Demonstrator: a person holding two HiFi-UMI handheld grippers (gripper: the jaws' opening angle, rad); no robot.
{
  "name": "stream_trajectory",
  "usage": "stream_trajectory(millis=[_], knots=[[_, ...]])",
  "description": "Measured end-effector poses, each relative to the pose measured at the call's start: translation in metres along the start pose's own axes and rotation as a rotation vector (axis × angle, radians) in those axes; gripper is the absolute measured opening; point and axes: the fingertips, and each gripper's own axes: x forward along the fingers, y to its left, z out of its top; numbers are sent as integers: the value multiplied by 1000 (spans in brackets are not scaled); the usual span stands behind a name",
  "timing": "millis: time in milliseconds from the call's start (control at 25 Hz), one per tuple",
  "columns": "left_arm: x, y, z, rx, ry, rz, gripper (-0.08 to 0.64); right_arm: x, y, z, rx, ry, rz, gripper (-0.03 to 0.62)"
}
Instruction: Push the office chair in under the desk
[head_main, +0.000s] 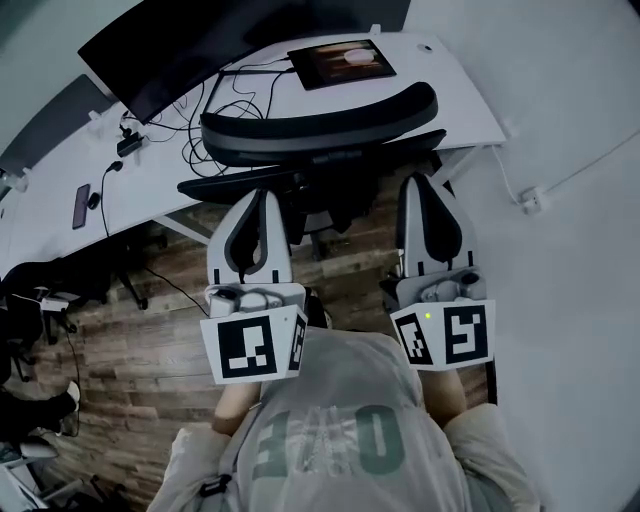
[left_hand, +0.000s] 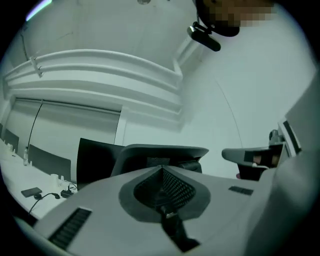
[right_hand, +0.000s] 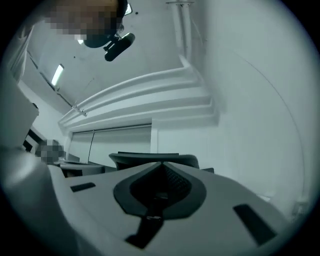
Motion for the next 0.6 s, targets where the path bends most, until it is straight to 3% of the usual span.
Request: stream_trajectory(millis=[200, 600], knots=[[-5, -13, -5, 36, -7, -6, 15, -10, 16, -34, 41, 83, 37, 20], [-4, -2, 0, 24, -13, 14, 15, -5, 17, -34, 31, 81, 40, 20]])
